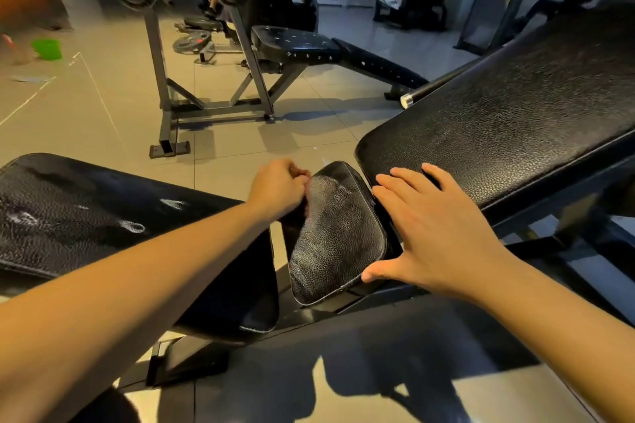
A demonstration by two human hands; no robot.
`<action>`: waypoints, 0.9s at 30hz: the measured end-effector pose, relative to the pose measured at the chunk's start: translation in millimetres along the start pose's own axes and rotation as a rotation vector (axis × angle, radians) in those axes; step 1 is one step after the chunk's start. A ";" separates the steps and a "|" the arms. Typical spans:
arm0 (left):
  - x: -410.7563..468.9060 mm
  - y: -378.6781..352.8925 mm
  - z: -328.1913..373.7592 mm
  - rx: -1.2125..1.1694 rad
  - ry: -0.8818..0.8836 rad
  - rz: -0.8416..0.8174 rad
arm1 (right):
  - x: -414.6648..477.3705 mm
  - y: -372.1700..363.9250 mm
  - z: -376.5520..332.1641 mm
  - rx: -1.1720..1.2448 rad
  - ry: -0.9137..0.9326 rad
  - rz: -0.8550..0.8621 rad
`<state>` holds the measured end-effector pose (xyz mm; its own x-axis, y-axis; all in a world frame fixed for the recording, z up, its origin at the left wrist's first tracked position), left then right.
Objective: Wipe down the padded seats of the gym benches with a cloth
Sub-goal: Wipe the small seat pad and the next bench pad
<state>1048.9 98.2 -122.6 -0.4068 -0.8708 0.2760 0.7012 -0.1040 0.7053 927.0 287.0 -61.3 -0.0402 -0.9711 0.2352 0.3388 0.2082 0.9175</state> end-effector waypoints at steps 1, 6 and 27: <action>1.9 2.5 -12.8 0.040 0.060 0.002 | -0.3 -0.4 0.2 0.001 -0.001 -0.003; -21.2 -6.8 63.2 -0.082 -0.304 -0.056 | -0.7 0.3 0.1 -0.005 0.005 -0.004; -21.3 -4.4 35.4 0.032 -0.141 0.014 | -0.7 -2.2 3.3 -0.063 -0.041 -0.075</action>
<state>1033.8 134.2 -108.5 -0.4768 -0.7959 0.3732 0.6895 -0.0753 0.7204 923.2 287.6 -62.4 -0.1061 -0.9778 0.1808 0.3914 0.1261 0.9115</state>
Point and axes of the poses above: each hand's wrist, its own x-axis towards the middle knuckle, its own y-axis out of the back of the hand, z = x × y, the point moved 10 cm from there along x, towards the middle knuckle, and after that the axes turned 10 degrees about -y, right-handed, at the moved point
